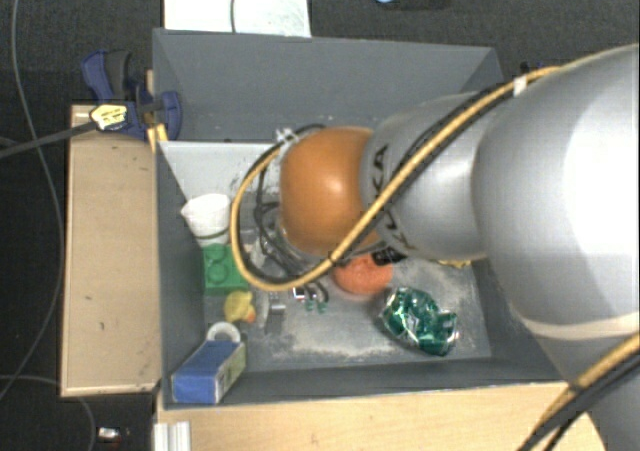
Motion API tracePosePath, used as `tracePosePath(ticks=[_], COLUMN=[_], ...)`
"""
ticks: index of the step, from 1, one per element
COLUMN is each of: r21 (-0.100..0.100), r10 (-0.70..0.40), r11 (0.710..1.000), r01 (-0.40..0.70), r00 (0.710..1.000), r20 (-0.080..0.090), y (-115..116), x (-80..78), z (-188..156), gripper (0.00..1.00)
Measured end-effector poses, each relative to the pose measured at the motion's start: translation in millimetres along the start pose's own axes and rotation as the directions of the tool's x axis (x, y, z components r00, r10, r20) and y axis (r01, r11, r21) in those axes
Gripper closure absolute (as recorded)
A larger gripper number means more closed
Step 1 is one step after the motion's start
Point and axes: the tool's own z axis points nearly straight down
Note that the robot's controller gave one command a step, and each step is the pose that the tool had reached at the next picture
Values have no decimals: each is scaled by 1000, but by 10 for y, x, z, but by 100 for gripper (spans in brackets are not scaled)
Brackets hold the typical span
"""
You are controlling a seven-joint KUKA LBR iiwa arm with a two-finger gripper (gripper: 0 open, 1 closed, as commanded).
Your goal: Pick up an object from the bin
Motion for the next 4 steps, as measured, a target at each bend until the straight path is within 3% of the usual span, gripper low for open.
tracePosePath(ticks=[1,2,4], r21=[15,0,0], r10=[-79,-92,-89], r11=[997,996,996], r01=[80,92,89], r00=[996,996,996], r20=[-31,3,3], y=[-25,144,142], x=[-41,-380,-377], z=[320,322,262], gripper=[0,100,100])
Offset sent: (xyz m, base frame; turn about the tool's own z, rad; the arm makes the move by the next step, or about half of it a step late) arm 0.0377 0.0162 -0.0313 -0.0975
